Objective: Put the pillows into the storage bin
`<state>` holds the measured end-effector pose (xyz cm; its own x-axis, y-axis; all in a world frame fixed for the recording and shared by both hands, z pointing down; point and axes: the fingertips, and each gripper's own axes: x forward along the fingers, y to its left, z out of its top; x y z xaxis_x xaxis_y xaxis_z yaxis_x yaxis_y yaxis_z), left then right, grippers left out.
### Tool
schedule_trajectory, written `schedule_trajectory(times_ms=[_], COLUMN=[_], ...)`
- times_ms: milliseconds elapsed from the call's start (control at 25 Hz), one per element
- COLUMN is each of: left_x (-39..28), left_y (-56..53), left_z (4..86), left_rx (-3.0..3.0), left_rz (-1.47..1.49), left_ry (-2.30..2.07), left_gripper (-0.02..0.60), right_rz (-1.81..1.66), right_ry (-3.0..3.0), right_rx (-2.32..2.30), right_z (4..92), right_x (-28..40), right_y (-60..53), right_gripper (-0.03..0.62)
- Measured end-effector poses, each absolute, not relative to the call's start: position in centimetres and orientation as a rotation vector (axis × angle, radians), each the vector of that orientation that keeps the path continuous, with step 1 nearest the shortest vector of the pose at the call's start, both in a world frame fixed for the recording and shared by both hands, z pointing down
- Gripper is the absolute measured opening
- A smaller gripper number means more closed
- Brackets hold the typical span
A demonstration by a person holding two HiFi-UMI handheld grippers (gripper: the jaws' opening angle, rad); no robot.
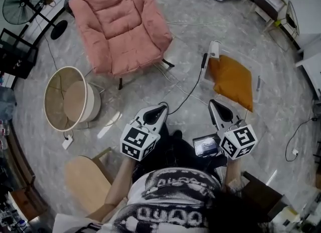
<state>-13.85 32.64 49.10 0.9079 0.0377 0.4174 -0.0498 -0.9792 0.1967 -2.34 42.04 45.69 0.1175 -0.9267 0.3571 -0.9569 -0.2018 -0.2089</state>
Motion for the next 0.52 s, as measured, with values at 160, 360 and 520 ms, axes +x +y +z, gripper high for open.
schedule_trajectory(times_ms=[160,360,520], left_x=[-14.3,-14.5,-14.4], left_y=[33.3,34.1,35.0], left_z=[49.1,48.9,48.6], left_rx=[2.876,2.885,2.893], left_rz=[0.644,0.644,0.644], left_ry=[-0.032,-0.054,-0.061], left_gripper=[0.012,0.012,0.012], right_rz=[0.615,0.599,0.6], right_ry=[-1.95,-1.956,-1.961], right_rx=[2.299,2.31,2.34], right_z=[45.4,45.3,45.1], right_x=[-2.2,-2.0,-1.4], right_y=[42.7,43.5,44.6], right_gripper=[-0.003,-0.003,-0.003])
